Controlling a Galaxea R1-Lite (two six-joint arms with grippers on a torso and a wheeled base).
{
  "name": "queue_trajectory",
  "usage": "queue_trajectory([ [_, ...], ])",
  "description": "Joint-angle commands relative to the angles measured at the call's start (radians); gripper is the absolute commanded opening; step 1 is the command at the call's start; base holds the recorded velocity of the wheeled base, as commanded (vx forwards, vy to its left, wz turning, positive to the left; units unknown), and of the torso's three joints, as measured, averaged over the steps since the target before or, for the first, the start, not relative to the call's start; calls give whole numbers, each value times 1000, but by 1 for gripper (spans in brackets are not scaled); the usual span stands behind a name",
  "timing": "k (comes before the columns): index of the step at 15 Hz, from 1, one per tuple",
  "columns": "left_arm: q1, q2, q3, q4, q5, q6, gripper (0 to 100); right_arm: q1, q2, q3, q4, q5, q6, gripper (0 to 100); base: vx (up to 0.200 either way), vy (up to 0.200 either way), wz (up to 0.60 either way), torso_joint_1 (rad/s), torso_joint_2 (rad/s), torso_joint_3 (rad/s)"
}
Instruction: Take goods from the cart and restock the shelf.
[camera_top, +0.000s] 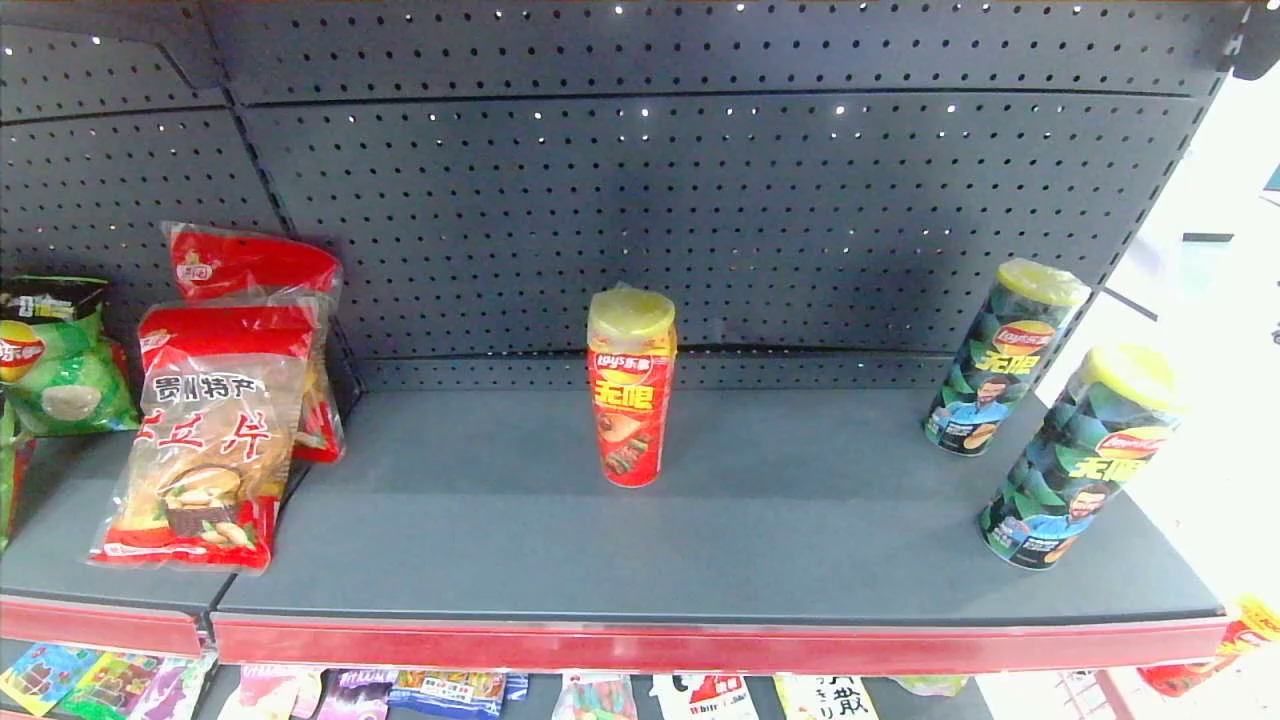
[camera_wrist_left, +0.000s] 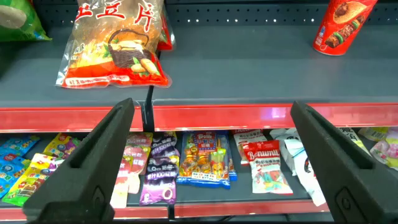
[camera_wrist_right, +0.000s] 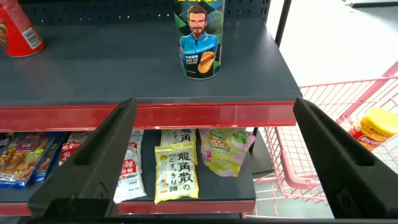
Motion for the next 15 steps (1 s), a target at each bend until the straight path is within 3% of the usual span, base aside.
queue_trajectory([
  [1,0,1,-1,0,0,0,100,0,1,0,-1,0,0,100,0,0,0,0,0,0],
  [6,0,1,0,0,0,1,100,0,1,0,-1,0,0,100,0,0,0,0,0,0],
  [15,0,1,-1,0,0,3,100,0,1,0,-1,0,0,100,0,-200,0,5,0,3],
])
